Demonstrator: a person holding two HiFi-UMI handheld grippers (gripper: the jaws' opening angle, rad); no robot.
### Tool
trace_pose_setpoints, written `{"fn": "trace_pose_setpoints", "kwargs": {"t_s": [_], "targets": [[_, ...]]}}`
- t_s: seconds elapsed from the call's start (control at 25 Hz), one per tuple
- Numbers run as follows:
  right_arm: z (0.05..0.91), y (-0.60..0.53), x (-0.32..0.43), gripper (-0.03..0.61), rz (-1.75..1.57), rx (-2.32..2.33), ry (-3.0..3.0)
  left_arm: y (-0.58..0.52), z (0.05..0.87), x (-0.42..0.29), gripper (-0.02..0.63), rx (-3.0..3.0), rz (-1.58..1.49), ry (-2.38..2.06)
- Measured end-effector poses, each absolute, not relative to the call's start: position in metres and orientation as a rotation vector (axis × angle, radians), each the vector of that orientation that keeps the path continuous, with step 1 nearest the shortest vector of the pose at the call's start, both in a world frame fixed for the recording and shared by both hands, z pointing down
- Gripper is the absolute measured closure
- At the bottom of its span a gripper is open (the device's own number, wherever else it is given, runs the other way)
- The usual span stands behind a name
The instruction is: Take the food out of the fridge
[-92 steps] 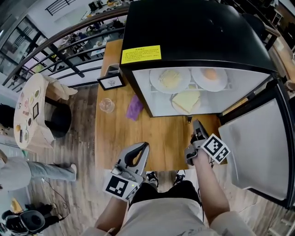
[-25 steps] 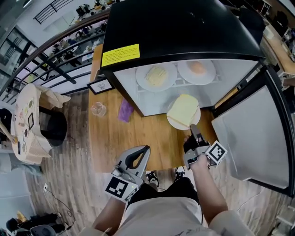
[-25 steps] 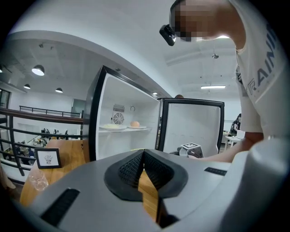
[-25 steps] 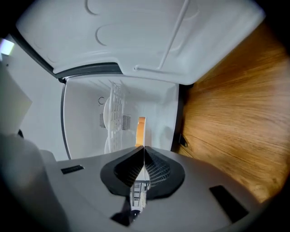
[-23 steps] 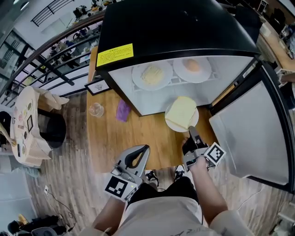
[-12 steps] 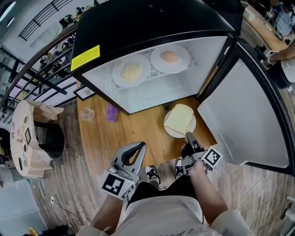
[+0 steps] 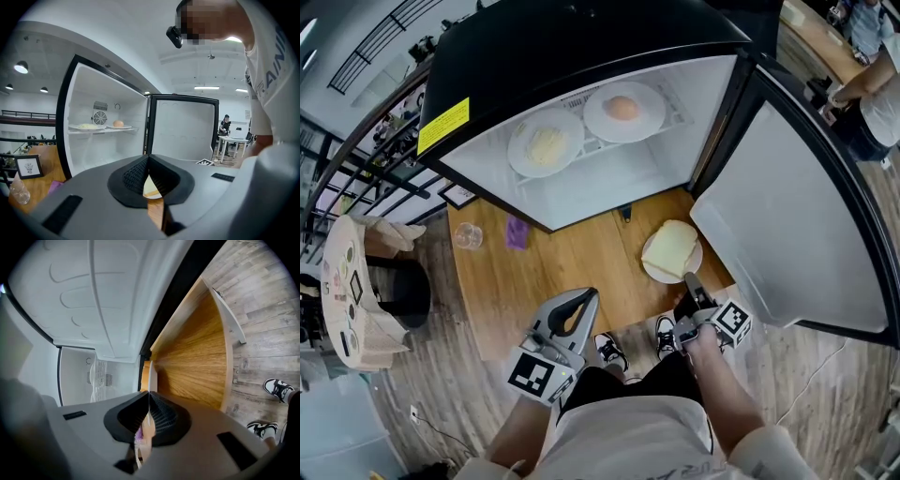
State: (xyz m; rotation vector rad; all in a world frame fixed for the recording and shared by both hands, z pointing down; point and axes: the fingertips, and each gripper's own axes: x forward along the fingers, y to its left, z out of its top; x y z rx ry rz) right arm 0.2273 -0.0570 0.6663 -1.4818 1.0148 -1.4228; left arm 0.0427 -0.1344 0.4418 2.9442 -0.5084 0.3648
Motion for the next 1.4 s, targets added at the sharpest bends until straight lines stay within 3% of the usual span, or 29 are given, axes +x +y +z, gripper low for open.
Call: {"fn": "trace_pose_setpoints", "kwargs": {"t_s": [0.52,0.8,1.4], "targets": [[0.686,-0.049,0.223,0.548,-1.553,-1.594,0.983,-0.133,0.442,0.036,0.604,2.931,0.345,-0.535],[0.690,-0.041,0.222,0.457,-1.604,-1.677,0.970,-0.132,0.441,0.029,0.604,2.923,0.338,-0.549],[0.671,-0.026,0.214,0.434,-1.616,-1.782,1.113,-0.125,0.435,0.020,0.604,2.935,0.288,-0.553]]}}
